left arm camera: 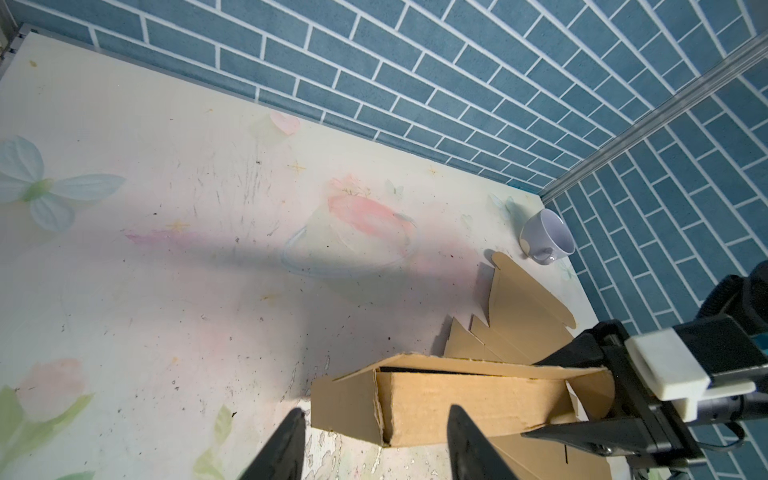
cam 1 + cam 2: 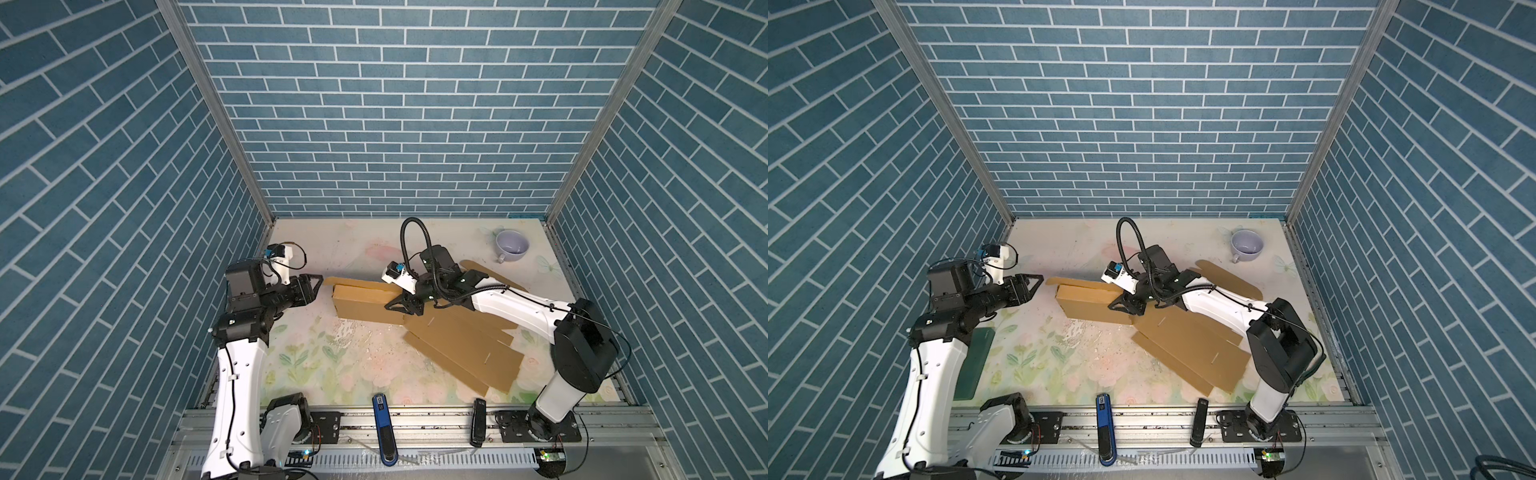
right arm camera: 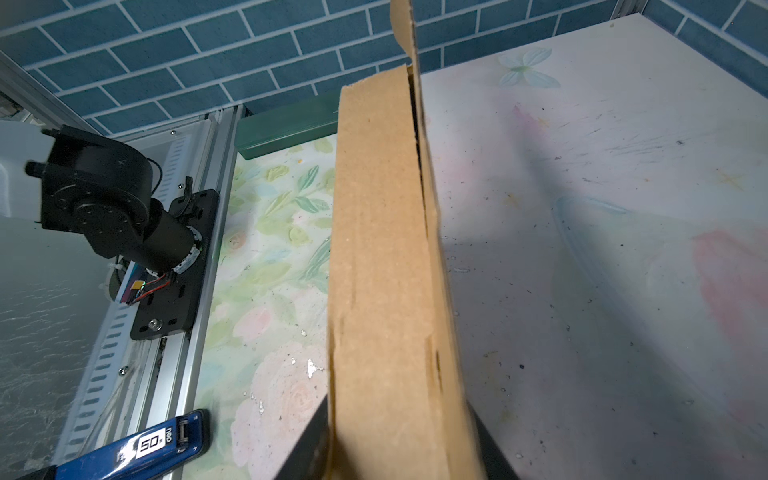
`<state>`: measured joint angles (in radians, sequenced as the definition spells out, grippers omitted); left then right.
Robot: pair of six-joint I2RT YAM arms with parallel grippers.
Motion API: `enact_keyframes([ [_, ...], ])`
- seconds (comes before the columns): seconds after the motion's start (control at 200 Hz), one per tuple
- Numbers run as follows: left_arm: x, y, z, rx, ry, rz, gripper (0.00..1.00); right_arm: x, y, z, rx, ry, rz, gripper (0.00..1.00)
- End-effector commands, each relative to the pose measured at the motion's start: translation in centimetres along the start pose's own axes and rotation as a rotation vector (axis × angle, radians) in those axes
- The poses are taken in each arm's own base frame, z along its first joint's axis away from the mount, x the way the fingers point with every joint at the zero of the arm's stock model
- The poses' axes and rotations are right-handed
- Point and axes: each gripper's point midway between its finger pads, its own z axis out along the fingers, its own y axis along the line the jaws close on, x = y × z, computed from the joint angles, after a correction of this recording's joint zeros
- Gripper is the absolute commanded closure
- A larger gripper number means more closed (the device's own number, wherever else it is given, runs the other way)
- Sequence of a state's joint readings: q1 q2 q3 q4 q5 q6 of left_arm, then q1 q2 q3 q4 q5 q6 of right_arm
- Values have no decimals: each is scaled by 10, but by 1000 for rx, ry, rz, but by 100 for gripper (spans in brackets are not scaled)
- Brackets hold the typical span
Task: Fold the paper box
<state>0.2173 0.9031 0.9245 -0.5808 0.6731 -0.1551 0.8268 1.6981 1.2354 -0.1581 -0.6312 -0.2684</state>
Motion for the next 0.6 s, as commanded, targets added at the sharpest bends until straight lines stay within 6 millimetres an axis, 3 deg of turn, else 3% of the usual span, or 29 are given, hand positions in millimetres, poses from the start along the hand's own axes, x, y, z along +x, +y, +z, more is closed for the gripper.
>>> enact_keyframes([
  [0.0, -4, -6, 3, 46, -20, 73, 44, -21, 3, -6, -11, -32, -75, 84],
  [0.265, -9, -13, 17, 111, -17, 131, 51, -22, 3, -5, -9, -49, -74, 84],
  [0.595, 10, -19, 30, 118, 84, 207, 54, -24, 3, -5, -11, -57, -74, 84],
])
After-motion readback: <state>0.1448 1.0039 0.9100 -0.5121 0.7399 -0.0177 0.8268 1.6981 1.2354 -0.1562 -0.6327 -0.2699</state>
